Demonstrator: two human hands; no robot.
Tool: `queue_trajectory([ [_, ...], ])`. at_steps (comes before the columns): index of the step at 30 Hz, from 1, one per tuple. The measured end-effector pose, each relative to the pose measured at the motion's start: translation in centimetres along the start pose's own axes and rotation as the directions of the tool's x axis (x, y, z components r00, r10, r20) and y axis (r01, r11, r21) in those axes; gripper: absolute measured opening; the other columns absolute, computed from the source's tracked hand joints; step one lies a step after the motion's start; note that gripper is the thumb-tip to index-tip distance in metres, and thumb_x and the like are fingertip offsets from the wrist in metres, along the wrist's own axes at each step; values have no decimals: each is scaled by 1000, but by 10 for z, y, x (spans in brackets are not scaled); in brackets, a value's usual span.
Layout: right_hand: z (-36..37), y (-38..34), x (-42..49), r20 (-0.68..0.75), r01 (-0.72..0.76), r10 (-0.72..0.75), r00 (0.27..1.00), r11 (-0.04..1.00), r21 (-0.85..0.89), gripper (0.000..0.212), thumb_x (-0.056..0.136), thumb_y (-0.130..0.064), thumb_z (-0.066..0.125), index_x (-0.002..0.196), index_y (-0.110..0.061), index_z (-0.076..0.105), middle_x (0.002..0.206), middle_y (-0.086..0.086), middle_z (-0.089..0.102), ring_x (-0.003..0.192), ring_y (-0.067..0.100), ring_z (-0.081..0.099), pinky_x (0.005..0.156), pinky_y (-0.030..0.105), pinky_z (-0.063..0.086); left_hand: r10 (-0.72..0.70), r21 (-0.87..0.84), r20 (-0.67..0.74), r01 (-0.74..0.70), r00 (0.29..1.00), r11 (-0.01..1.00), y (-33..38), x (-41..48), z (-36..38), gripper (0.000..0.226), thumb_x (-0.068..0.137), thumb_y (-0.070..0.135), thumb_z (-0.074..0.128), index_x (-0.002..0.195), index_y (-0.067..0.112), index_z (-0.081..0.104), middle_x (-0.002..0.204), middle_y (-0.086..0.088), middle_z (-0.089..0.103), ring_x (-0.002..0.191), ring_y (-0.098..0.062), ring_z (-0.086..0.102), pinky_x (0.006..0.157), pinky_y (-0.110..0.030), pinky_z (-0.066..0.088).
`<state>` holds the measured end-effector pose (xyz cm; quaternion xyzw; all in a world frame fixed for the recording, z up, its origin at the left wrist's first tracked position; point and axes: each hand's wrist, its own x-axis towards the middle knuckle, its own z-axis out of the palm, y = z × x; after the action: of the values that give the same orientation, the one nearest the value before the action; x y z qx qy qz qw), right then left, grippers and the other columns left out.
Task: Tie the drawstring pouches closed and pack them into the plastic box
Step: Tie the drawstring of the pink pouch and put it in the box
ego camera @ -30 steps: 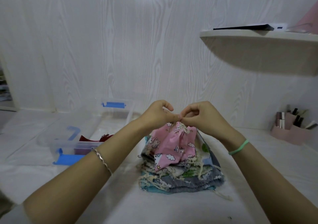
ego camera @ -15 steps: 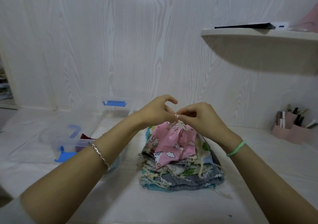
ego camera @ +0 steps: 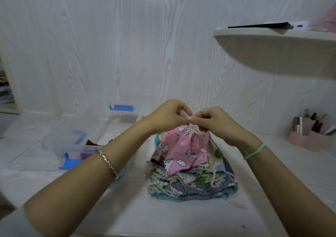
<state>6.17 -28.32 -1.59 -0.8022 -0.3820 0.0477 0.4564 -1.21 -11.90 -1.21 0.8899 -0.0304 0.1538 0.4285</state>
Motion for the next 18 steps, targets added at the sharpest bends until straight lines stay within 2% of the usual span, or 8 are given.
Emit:
queue_trajectory([
  [4,0,6,3,82,-152,138,987,967,205,25,90,-17,64,89,7,71,62,3,46,57,10,38,53,22,33,13,62,-53,-10,999,998,-2,1,2,1,82,13,72,82,13,73,55,10,59,45,4,50,51,-14,41],
  [5,0,8,4,142,-208,170,975,922,326,24,91,-14,63,90,9,68,63,1,44,55,8,35,48,18,29,21,73,-63,-17,998,997,-3,2,3,2,82,14,72,82,13,74,55,9,60,45,4,50,51,-15,41],
  [7,0,11,4,267,-313,188,945,759,572,14,87,-9,61,85,5,61,62,0,42,52,6,31,43,14,20,36,78,-74,-30,997,996,-2,2,3,5,83,17,72,82,12,74,57,8,61,47,2,50,52,-14,41],
  [8,1,14,4,305,-342,180,935,684,644,11,84,-9,60,83,2,59,63,0,42,51,4,32,42,13,18,40,68,-69,-36,997,997,-2,2,2,7,84,18,72,82,12,75,58,7,61,49,0,50,52,-14,41],
  [10,2,19,3,326,-348,155,933,623,701,11,81,-8,60,85,2,57,65,1,42,50,3,32,41,13,18,33,20,-45,-33,998,999,-3,1,0,10,86,19,70,85,10,75,64,4,66,55,-2,55,55,-15,45],
  [13,5,21,3,249,-272,141,958,717,642,10,89,-3,57,87,6,59,64,2,39,51,5,31,42,15,19,-38,-56,6,38,999,998,-6,0,-2,16,88,18,67,91,4,75,75,-2,70,61,-2,60,57,-14,48],
  [16,7,13,2,39,-125,118,992,924,360,14,90,-10,64,87,2,70,54,-4,46,49,6,36,46,17,27,-145,-122,38,149,989,981,-7,-1,0,24,91,20,64,87,-3,71,64,-1,57,51,-6,45,50,-17,36],
  [18,11,8,-1,-122,-6,31,992,981,196,7,84,-14,73,83,-7,72,50,-13,50,45,2,40,47,16,33,-207,-174,38,210,978,962,-7,-1,1,24,91,17,62,84,-4,70,63,-2,54,52,-9,42,52,-19,35],
])
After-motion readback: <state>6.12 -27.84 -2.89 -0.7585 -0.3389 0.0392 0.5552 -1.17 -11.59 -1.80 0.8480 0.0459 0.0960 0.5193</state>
